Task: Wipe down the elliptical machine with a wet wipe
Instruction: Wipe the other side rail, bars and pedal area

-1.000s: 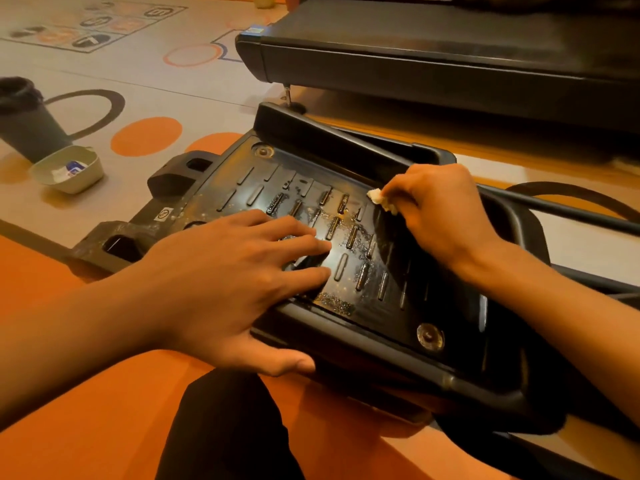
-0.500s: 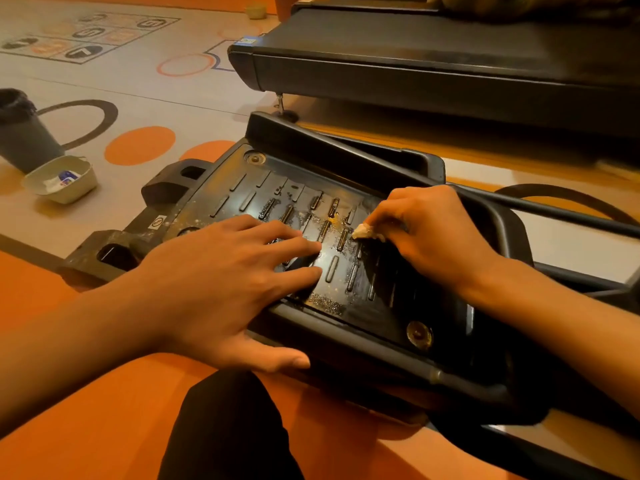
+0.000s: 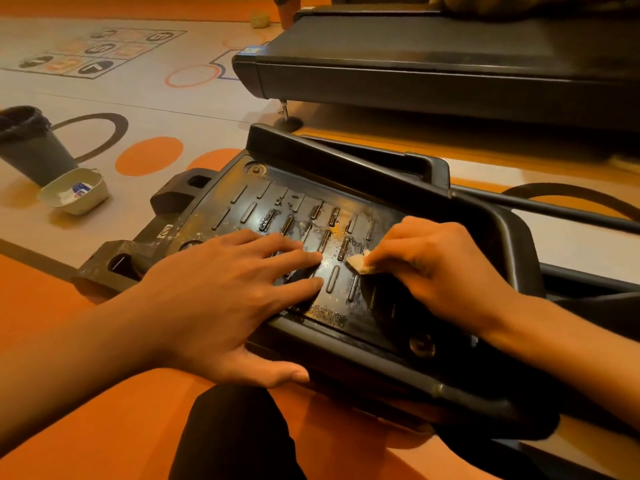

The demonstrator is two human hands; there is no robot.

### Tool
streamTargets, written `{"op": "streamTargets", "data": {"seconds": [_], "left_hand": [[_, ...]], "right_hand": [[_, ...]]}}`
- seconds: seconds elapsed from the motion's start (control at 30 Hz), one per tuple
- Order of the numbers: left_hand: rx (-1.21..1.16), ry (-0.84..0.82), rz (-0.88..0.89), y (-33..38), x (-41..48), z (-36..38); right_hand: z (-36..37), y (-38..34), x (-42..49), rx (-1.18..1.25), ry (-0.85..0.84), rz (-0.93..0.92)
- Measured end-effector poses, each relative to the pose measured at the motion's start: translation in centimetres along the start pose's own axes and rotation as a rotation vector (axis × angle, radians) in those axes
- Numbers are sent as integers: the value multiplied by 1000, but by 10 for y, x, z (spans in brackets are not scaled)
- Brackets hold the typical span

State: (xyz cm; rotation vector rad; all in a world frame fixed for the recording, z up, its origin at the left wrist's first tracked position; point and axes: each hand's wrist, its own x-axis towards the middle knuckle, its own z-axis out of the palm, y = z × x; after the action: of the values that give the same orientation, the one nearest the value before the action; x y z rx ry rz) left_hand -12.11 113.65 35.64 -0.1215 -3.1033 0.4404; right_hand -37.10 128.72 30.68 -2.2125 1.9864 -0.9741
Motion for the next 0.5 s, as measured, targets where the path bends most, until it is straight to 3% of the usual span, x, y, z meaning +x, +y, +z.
{"op": "streamTargets", "data": {"seconds": [0.17, 0.33, 0.5], "left_hand": [[-6, 1, 1, -1, 1, 0], [-9, -11, 0, -1, 1, -1], [-14, -20, 0, -1, 1, -1]], "right_hand": [[-5, -6, -7, 28, -202, -321], [-4, 19, 8, -25, -67, -266], [-7, -9, -23, 54, -288, -523]]}}
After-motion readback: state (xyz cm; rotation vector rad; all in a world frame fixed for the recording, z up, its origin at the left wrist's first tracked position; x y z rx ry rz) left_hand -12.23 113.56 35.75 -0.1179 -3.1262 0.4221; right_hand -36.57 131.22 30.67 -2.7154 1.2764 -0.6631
